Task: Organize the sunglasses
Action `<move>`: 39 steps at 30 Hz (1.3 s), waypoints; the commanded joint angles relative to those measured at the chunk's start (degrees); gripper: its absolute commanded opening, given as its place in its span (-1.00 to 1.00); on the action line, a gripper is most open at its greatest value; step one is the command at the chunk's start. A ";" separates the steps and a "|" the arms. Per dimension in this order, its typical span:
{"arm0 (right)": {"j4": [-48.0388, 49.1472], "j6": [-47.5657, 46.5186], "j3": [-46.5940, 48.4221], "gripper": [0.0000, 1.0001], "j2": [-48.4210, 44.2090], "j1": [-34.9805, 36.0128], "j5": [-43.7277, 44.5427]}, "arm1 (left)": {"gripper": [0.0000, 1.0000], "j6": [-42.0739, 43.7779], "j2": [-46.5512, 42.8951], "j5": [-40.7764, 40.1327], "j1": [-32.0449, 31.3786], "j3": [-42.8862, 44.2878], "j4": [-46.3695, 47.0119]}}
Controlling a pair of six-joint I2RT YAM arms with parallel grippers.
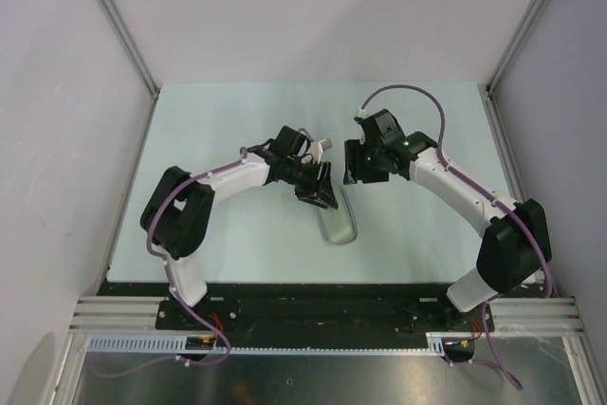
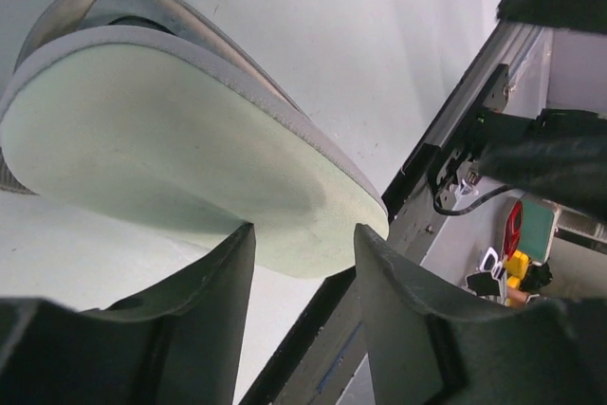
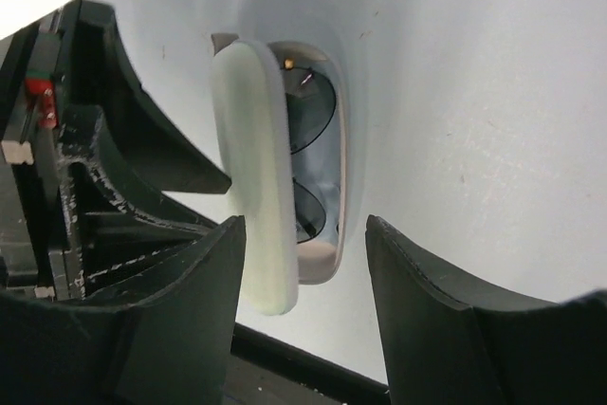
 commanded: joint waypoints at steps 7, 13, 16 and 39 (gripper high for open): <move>3.59 -3.98 -6.33 0.12 -2.64 1.33 -5.76 | 0.10 -1.28 1.29 -5.55 -0.74 2.60 0.49; 5.88 -4.51 -10.64 0.08 -3.78 2.73 -4.88 | 0.15 -1.28 2.08 -6.17 -0.74 2.77 0.40; 6.67 -4.95 -12.31 0.06 -3.87 3.61 -4.44 | 0.19 -1.37 1.64 -7.48 -0.74 2.78 0.40; 9.84 2.42 -15.83 -0.09 -0.70 7.39 2.76 | 0.70 -0.84 -3.28 -17.06 -0.74 -1.62 0.49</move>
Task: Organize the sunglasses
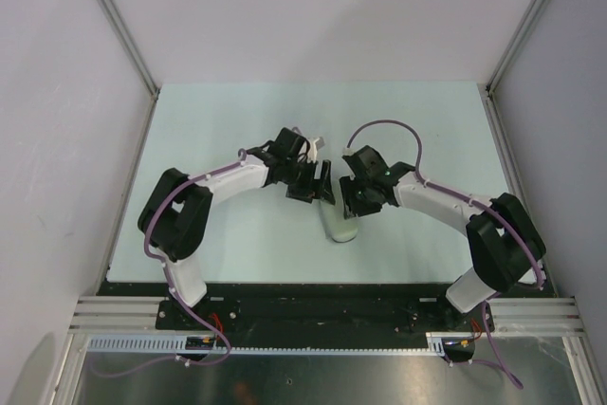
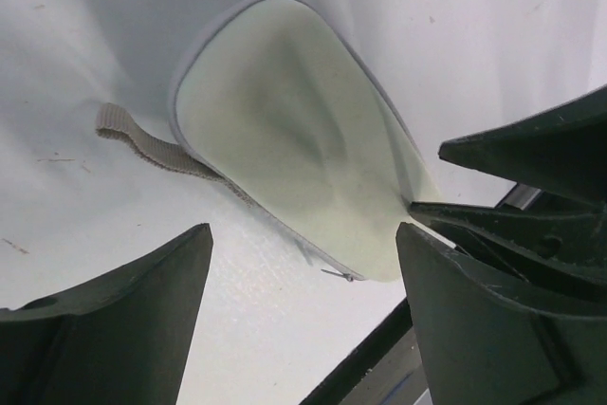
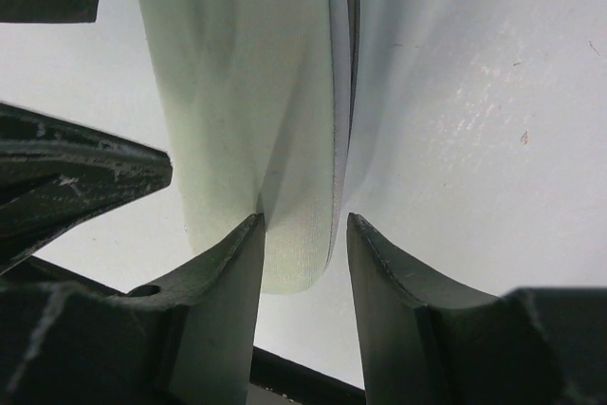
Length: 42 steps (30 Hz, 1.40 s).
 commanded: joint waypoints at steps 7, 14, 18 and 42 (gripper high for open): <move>-2.17 17.20 -0.02 0.05 -10.55 9.98 20.08 | 0.74 -1.92 0.56 -4.53 -0.22 -0.31 0.84; -9.20 32.51 0.06 0.18 -13.64 17.72 29.76 | 0.73 -4.03 2.84 -3.74 -0.57 -0.22 1.72; -9.13 32.80 -0.37 0.15 -13.64 20.62 31.53 | 0.72 -4.82 3.46 -3.91 -1.01 -0.48 1.72; 8.97 41.23 -9.87 -0.10 -9.08 30.73 27.75 | 0.68 -11.77 4.60 -7.78 -2.59 -0.04 1.81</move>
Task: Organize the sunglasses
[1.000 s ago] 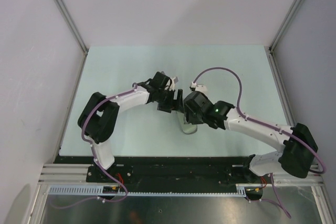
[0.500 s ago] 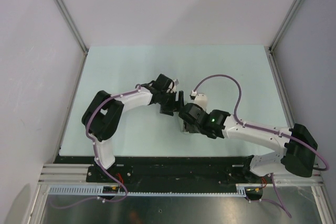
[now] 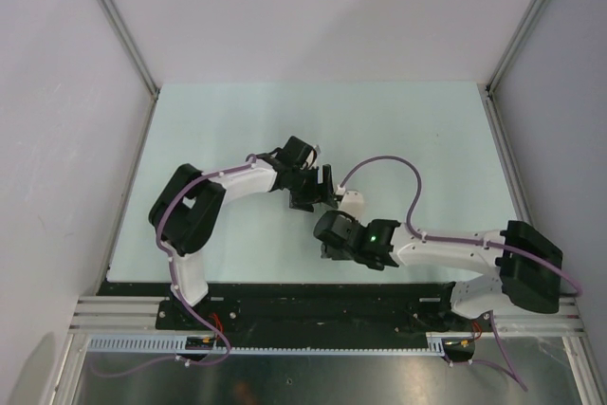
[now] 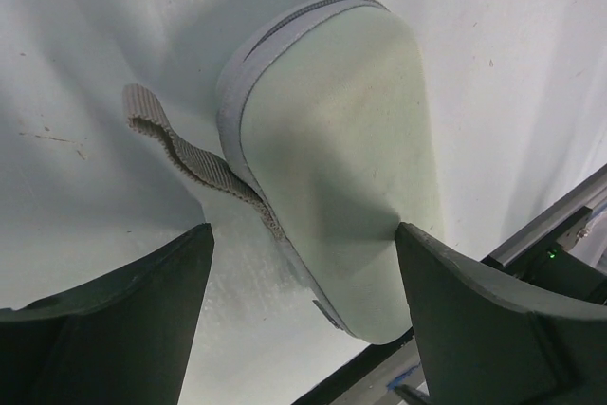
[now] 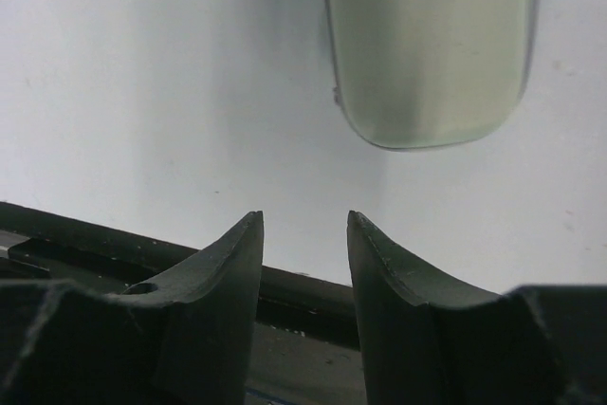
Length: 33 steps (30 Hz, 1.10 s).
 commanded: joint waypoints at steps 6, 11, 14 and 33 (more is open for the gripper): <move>7.44 6.84 0.51 -0.09 7.10 0.29 0.90 | 0.73 4.66 1.26 0.09 -0.73 1.90 -0.05; 7.36 7.11 1.31 -0.07 10.09 -0.33 2.39 | 0.76 7.39 1.87 0.89 -0.73 2.08 -0.05; 6.30 7.55 1.31 -0.06 11.15 -1.38 3.97 | 0.78 7.92 2.40 1.24 -0.82 2.43 0.04; 1.55 4.21 1.22 -0.06 12.73 -7.45 10.22 | 0.87 9.06 0.38 1.15 -0.73 0.06 -0.05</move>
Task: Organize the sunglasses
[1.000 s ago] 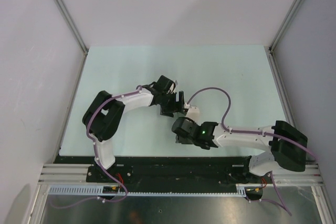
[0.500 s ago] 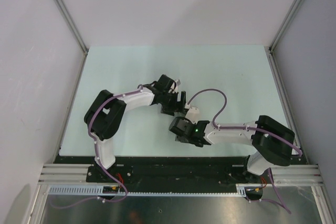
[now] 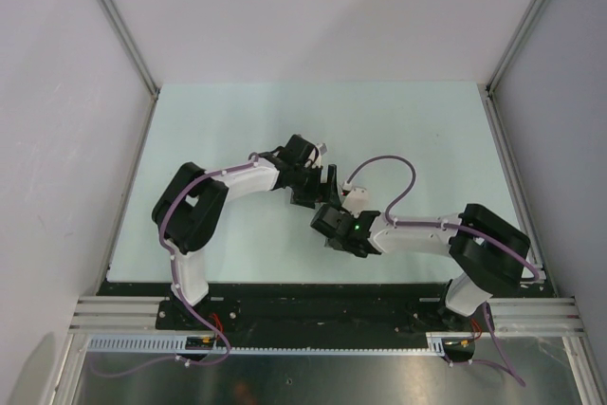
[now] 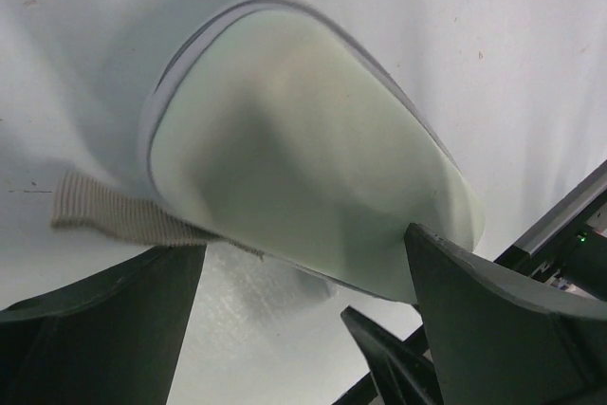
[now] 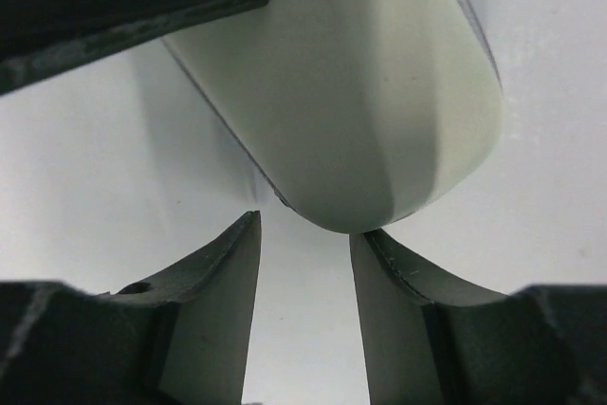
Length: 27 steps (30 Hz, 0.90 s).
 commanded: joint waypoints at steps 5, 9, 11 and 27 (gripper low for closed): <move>-3.33 -1.56 1.22 -0.07 0.47 -2.12 8.46 | 0.87 1.74 -0.42 -0.09 -0.58 -1.23 -1.14; -2.54 -1.30 0.61 -0.07 0.82 -0.46 12.76 | 0.84 0.07 0.19 0.87 -0.58 -1.05 -1.14; -1.39 -0.69 -0.01 -0.09 1.61 0.68 15.39 | 0.83 -0.81 0.46 1.66 -0.58 -1.05 -0.97; -11.94 25.33 -0.01 -0.25 6.80 10.62 25.77 | 0.82 -4.07 2.04 4.56 -0.58 -1.14 -0.17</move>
